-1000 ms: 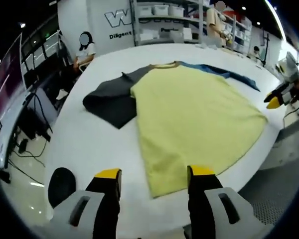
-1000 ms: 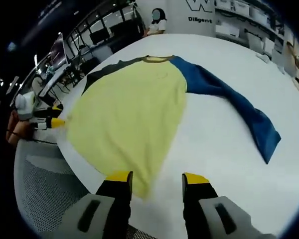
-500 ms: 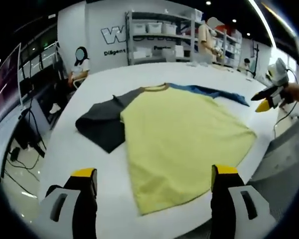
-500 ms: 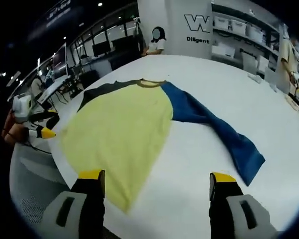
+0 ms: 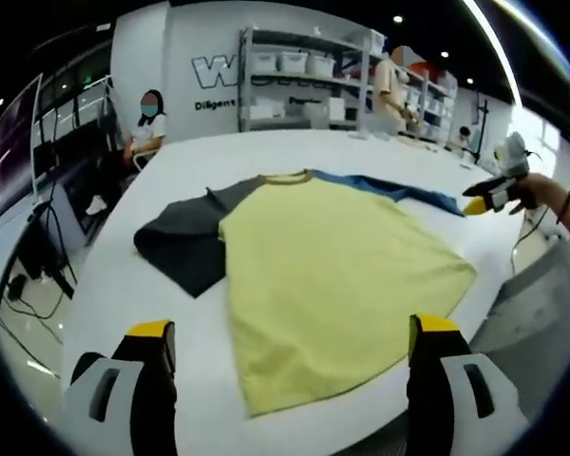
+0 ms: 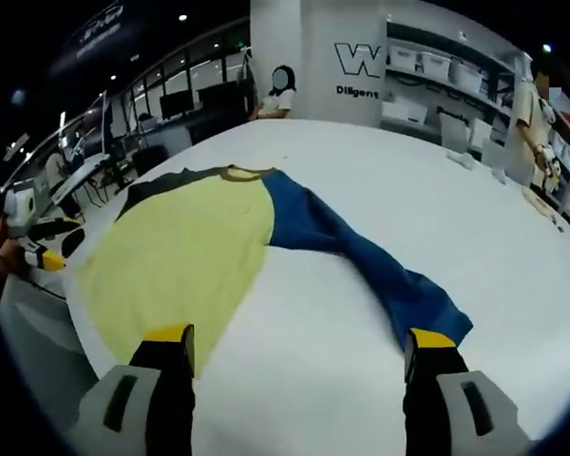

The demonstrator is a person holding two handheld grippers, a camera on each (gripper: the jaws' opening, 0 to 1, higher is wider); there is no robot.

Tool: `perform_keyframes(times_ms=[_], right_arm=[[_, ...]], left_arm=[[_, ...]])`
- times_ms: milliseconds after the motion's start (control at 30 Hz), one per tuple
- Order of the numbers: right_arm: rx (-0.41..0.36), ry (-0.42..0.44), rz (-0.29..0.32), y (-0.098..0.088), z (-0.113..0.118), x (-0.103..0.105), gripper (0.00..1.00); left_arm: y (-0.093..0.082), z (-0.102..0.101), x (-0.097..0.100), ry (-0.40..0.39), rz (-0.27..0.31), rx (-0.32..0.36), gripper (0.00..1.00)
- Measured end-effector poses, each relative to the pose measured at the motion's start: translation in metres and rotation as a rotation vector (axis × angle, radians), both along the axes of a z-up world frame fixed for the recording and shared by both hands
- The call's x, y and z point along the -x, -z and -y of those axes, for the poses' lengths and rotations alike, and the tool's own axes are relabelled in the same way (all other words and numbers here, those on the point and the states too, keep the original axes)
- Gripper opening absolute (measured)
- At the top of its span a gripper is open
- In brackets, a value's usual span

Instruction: Fold the garment on the visible template until the final outline fits inside the template.

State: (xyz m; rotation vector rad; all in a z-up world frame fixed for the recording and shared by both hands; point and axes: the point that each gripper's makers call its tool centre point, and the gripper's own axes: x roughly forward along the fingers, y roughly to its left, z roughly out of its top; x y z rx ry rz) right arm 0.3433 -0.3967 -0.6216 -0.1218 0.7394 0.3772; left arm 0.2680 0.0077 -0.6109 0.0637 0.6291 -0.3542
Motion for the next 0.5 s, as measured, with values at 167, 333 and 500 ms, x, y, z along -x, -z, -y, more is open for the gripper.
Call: perform_keyframes(times_ms=[167, 333, 500], right_arm=[[-0.021, 0.052, 0.005, 0.005, 0.02, -0.02, 0.8], [0.004, 0.048, 0.031, 0.01, 0.032, -0.036, 0.72], [0.02, 0.024, 0.014, 0.024, 0.041, -0.047, 0.66]], left_arm=[[-0.004, 0.002, 0.0, -0.009, 0.021, 0.022, 0.99], [-0.003, 0.001, 0.001, -0.013, 0.024, 0.01, 0.99], [0.002, 0.004, 0.006, -0.011, 0.002, 0.008, 0.99]])
